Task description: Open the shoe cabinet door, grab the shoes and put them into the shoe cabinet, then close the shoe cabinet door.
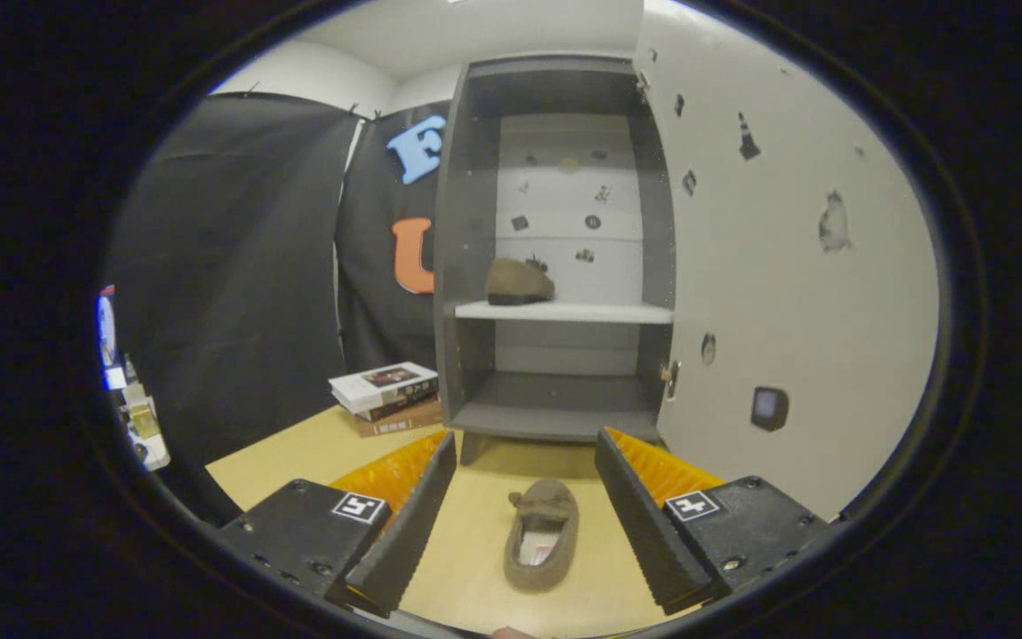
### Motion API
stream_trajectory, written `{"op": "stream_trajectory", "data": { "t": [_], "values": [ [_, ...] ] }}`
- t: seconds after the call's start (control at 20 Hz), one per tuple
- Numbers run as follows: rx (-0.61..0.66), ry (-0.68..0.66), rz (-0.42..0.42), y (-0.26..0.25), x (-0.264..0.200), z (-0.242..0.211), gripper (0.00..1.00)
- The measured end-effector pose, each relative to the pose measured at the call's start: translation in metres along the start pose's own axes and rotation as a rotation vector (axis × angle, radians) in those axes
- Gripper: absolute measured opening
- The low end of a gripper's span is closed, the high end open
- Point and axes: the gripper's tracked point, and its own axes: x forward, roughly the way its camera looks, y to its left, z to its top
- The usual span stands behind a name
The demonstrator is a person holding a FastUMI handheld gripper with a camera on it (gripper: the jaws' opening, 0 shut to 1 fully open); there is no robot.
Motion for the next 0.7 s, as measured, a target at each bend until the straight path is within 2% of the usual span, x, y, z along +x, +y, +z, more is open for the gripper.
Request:
{"op": "stream_trajectory", "data": {
  "t": [0.25,0.5,0.6,0.65,0.7],
  "values": [
    [0.120,0.249,0.013,0.008,0.062,-0.095,1.00],
    [0.204,0.347,0.004,0.005,0.104,-0.141,0.97],
    [0.227,0.364,0.025,0.007,0.123,-0.147,0.88],
    [0.234,0.370,0.022,0.005,0.134,-0.151,0.78],
    [0.239,0.375,0.021,0.004,0.144,-0.154,0.76]
  ]
}}
